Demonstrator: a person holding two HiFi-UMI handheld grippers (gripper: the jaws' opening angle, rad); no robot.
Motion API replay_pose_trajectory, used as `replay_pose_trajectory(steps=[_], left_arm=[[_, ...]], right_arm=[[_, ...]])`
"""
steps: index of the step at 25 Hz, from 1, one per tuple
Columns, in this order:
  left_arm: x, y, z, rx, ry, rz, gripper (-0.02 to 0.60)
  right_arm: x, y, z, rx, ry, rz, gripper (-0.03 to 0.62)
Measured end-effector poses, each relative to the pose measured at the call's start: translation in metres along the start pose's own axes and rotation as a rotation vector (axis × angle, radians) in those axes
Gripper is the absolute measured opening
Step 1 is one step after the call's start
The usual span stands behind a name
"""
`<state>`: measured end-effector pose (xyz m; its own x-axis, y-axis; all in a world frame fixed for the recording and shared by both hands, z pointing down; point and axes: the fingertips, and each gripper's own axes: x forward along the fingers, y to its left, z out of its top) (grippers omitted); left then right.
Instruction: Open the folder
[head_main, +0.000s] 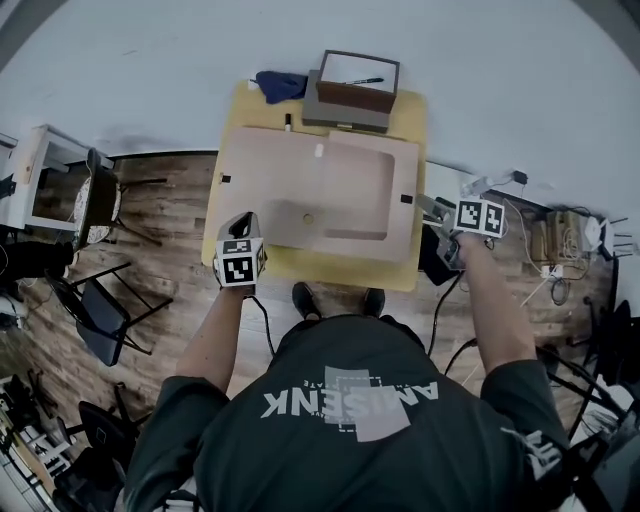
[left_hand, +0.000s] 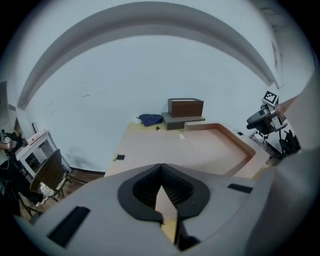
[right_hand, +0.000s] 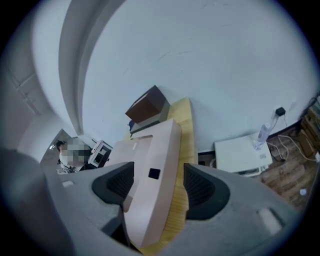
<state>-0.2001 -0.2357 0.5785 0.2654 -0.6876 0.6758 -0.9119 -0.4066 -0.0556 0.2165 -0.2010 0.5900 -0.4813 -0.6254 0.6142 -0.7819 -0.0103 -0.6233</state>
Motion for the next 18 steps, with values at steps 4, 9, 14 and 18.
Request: replay_pose_trajectory(steps=[4, 9, 14, 18], left_arm=[[-0.019, -0.021, 0.046, -0.003, -0.134, -0.072, 0.002], [-0.046, -0.049, 0.108, -0.029, -0.272, -0.155, 0.002], [-0.079, -0.072, 0.163, -0.037, -0.388, -0.197, 0.002], [-0.095, -0.078, 0.193, -0.071, -0.416, -0.173, 0.002]], right_arm=[[-0.026, 0.031, 0.025, -0.093, -0.082, 0.055, 0.301], [-0.067, 0.065, 0.063, -0.256, -0.210, 0.062, 0.297], [-0.111, 0.115, 0.092, -0.372, -0.336, 0.113, 0.267], [-0.142, 0.140, 0.110, -0.421, -0.425, 0.091, 0.198]])
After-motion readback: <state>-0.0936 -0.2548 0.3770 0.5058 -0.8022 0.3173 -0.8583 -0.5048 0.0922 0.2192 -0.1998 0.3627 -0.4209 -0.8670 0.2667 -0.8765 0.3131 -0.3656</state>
